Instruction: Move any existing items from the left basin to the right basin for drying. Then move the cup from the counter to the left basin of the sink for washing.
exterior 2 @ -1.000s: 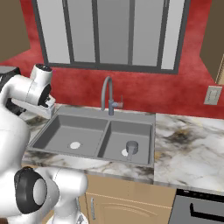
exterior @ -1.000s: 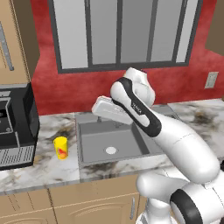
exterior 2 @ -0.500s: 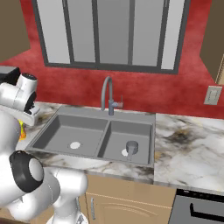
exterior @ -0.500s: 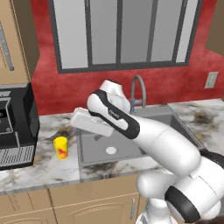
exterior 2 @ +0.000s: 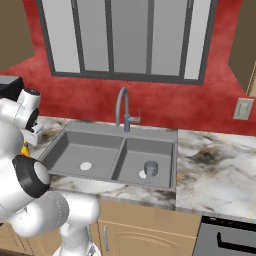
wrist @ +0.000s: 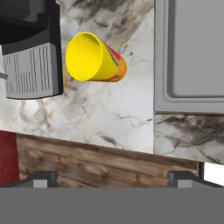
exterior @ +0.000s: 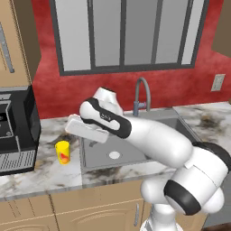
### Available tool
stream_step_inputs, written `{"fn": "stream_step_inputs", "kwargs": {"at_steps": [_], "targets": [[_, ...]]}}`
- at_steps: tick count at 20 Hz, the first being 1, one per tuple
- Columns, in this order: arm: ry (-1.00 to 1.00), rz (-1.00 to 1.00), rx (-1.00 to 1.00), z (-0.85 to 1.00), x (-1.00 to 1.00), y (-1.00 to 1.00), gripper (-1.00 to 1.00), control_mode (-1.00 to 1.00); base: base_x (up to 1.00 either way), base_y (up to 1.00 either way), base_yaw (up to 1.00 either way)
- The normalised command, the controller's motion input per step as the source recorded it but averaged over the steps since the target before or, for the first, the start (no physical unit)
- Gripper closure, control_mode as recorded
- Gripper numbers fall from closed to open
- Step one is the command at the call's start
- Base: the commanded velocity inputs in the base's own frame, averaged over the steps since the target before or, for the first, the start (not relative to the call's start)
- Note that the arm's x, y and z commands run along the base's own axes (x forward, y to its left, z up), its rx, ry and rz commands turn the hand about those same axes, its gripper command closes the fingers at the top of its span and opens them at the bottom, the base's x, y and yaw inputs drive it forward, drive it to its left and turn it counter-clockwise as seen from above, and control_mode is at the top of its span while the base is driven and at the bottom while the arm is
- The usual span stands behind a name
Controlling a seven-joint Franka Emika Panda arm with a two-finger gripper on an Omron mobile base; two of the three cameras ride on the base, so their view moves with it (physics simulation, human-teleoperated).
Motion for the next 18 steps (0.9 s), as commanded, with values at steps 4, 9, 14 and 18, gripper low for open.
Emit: {"fn": "stream_step_inputs", "kwargs": {"at_steps": [4,9,14,18], "targets": [[0.0,0.0,0.0,-0.15,0.19,0.3,-1.0,-1.0,0.0,0.0,0.0],[0.0,0.0,-0.01,-0.19,0.26,0.21,-1.0,-1.0,0.0,0.0,0.0],[0.0,0.0,0.0,-0.16,0.25,0.05,-1.0,-1.0,0.0,0.0,0.0],[0.0,0.0,0.0,-0.2,0.24,0.0,-1.0,-1.0,0.0,0.0,0.0]]}}
